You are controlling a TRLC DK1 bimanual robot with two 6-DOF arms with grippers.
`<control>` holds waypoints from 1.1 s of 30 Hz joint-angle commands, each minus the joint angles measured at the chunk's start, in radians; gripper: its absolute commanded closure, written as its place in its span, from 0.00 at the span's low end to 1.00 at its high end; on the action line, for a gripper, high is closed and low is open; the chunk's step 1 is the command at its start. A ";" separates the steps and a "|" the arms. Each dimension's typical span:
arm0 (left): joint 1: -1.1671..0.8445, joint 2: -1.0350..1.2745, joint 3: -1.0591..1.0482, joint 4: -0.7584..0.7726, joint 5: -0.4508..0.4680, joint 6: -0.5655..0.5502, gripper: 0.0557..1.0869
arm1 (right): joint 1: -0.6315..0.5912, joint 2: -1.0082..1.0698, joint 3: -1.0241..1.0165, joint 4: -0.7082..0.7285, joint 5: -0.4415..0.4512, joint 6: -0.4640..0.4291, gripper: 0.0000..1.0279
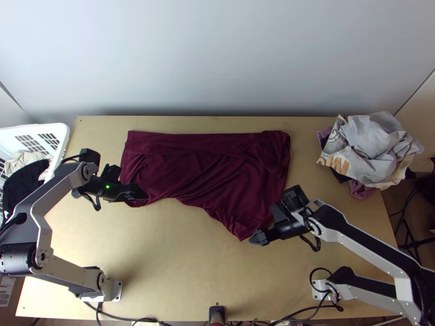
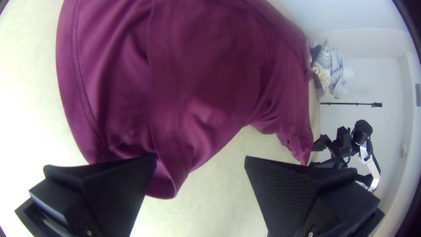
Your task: Fold the t-shirt
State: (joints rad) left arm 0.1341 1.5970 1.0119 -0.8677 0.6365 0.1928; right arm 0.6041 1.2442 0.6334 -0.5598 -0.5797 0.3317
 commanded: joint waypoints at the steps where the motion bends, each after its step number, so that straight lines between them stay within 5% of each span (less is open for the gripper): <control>1: -0.002 0.020 0.002 0.038 -0.009 -0.012 0.05 | 0.006 0.074 0.000 0.081 0.021 0.003 0.04; 10: -0.016 0.050 -0.006 0.087 -0.040 -0.015 0.05 | -0.021 0.086 0.017 0.086 0.098 -0.028 0.04; 12: -0.024 0.055 -0.004 0.104 -0.041 -0.016 0.16 | 0.017 0.113 0.034 0.103 0.201 -0.025 0.12; 14: -0.033 0.055 -0.004 0.114 -0.040 -0.019 0.37 | 0.056 0.127 0.054 0.103 0.267 -0.026 0.30; 15: -0.036 0.055 -0.003 0.122 -0.040 -0.023 0.55 | 0.066 0.129 0.065 0.104 0.282 -0.025 0.47; 17: -0.042 0.075 0.007 0.137 -0.041 -0.044 0.98 | 0.089 0.138 0.075 0.167 0.287 -0.025 0.98; 25: -0.027 0.110 0.034 0.122 -0.064 -0.058 0.97 | 0.134 0.141 0.115 0.107 0.284 0.004 0.97; 30: -0.011 0.113 0.034 0.125 -0.067 -0.053 0.97 | 0.131 0.156 0.353 -0.296 0.030 -0.062 0.97; 33: -0.007 0.118 0.030 0.128 -0.074 -0.052 0.97 | -0.023 0.136 0.485 -0.347 -0.098 -0.080 0.97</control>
State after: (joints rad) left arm 0.1165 1.7039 1.0420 -0.7444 0.5747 0.1387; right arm 0.7155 1.3903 0.8837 -0.6849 -0.4656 0.2996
